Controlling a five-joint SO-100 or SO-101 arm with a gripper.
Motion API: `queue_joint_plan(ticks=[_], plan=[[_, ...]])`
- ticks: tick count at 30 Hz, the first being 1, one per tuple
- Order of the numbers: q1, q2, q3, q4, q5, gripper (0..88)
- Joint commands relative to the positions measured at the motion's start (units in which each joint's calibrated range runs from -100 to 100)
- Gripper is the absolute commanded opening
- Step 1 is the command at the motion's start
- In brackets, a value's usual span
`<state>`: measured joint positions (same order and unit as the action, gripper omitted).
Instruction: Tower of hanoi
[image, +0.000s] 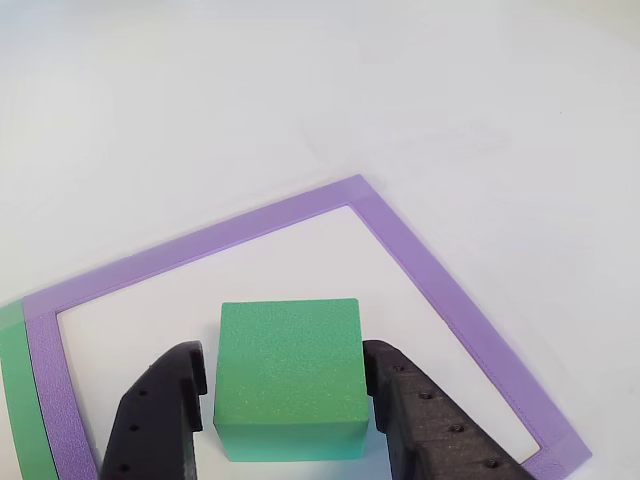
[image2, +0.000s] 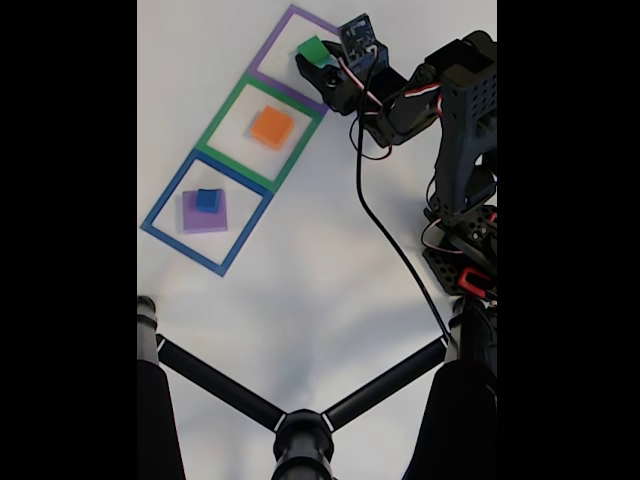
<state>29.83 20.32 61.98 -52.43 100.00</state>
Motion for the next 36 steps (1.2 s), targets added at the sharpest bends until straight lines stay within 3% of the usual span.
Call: queue_joint_plan(ticks=[1, 5, 10, 18, 22, 26, 30, 36], plan=[[0.47, -3.01, -1.05, -0.78, 0.0, 18.3], [-0.36, -10.06, 1.4, 2.78, 0.0, 19.5], [-1.13, -25.69, 3.31, 18.4, 0.0, 19.2], [-4.48, -58.46, -4.87, 70.12, 0.0, 7.9], [-7.91, -65.35, -15.5, 93.35, 0.0, 1.0], [-11.73, -66.55, -31.04, 114.47, 0.0, 0.0], [-15.84, -65.19, -46.67, 132.12, 0.0, 0.0], [-22.78, -64.71, -60.48, 146.77, 0.0, 0.0]])
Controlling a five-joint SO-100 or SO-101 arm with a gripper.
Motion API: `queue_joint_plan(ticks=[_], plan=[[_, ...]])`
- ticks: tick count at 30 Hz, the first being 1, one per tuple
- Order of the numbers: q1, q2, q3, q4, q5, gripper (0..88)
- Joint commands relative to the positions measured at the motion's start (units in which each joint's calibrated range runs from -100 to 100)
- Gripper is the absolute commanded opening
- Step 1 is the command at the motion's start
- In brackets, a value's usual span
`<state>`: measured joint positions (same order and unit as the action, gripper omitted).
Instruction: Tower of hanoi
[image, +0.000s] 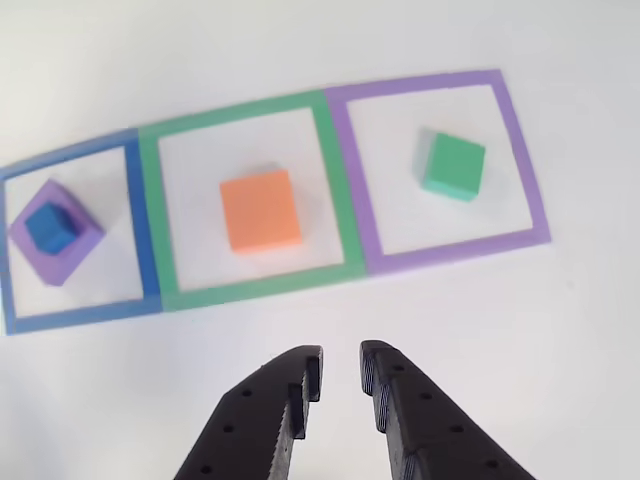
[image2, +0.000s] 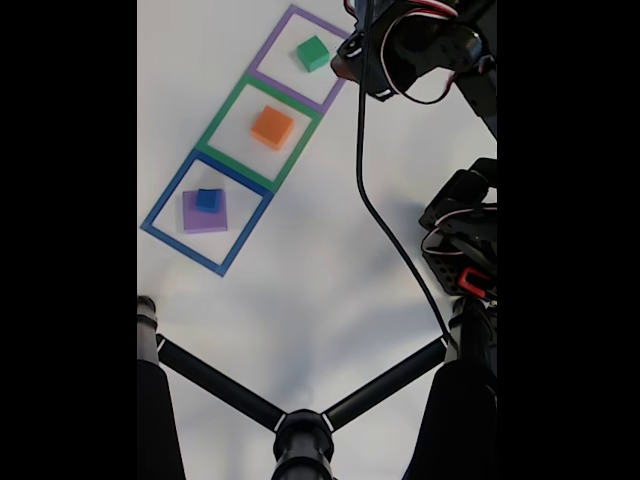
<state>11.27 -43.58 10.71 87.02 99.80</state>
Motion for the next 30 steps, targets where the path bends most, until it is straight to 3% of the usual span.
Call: queue_joint_plan(ticks=[1, 10, 21, 25, 30], plan=[[-5.36, -0.89, -10.76, 8.69, 0.2, 0.0], [-16.65, -3.22, -14.84, 12.66, 0.2, 0.0], [-23.97, -5.46, -10.39, 11.93, 0.2, 0.0], [-24.27, -8.35, 1.15, 3.75, 0.2, 3.0], [-22.9, -13.63, 23.68, -17.05, 0.2, 15.0]])
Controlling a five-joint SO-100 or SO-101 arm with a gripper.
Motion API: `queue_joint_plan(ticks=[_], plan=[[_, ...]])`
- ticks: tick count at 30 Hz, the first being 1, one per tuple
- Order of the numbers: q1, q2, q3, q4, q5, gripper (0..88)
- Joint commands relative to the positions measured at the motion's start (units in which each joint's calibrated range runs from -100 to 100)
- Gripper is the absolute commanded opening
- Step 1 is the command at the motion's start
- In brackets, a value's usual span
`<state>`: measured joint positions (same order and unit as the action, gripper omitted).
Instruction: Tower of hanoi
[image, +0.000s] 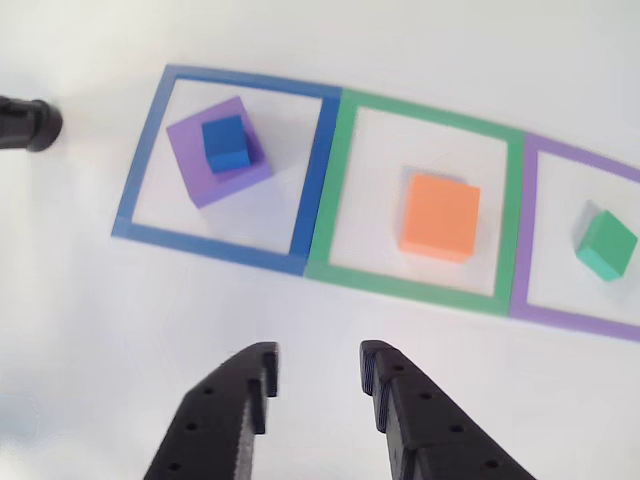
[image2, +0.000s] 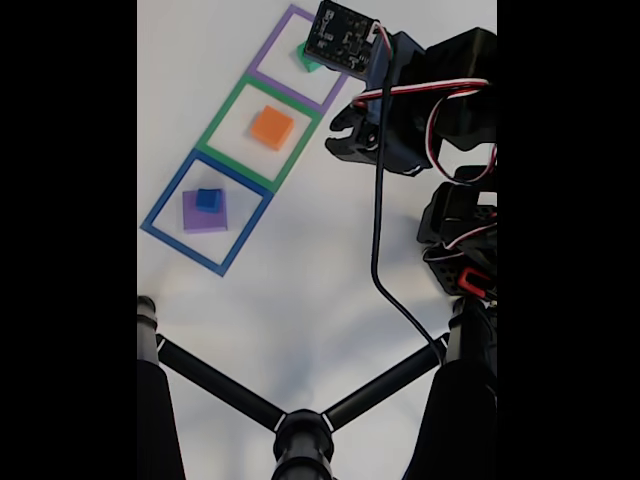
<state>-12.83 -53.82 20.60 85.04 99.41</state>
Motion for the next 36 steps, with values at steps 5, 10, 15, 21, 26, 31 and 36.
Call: queue_joint_plan(ticks=[5, 10, 15, 21, 26, 31, 36], plan=[[1.2, -5.63, 33.78, -39.35, 0.59, 21.1], [0.67, -3.55, 48.96, -61.61, 0.59, 22.3], [-0.93, 3.18, 58.95, -83.22, 0.59, 22.6], [-2.76, 14.64, 62.68, -100.46, 0.59, 22.4], [-2.92, 26.18, 62.77, -112.76, 0.59, 22.3], [-3.07, 37.63, 60.22, -122.48, 0.59, 22.2], [-3.76, 45.57, 57.23, -128.79, 0.59, 22.6]])
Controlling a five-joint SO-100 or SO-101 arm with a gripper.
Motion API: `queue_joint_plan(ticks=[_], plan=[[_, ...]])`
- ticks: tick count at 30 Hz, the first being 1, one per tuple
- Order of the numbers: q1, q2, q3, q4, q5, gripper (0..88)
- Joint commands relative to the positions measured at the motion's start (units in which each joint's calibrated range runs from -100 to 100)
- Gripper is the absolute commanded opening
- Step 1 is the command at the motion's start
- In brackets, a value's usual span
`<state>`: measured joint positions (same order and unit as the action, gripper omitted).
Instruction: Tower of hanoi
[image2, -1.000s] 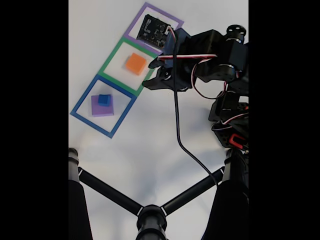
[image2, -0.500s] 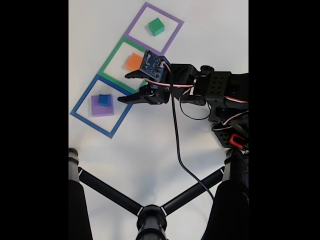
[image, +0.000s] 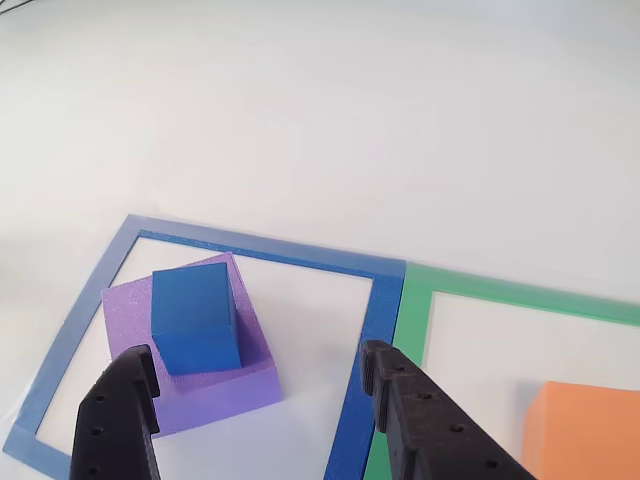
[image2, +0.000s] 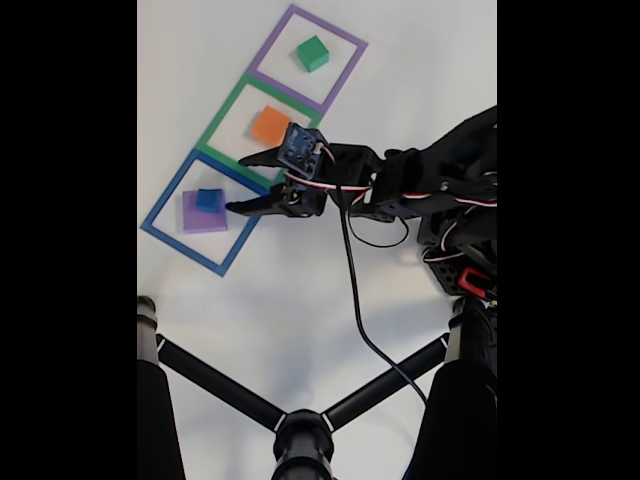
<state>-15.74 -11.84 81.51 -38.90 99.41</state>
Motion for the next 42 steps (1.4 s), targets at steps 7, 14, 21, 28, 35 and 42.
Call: queue_joint_plan(ticks=[7, 14, 21, 28, 35, 42], plan=[[-1.98, 9.19, -7.95, -7.11, 0.59, 22.8], [-2.98, 12.0, -8.77, -9.3, 0.59, 23.1], [-4.12, 13.2, -8.49, -10.68, 0.59, 23.7], [-4.42, 17.21, -10.58, -13.27, 0.59, 23.6], [-4.96, 18.33, -11.4, -13.27, 0.59, 23.2], [-5.19, 20.73, -13.58, -13.59, 0.59, 22.3]])
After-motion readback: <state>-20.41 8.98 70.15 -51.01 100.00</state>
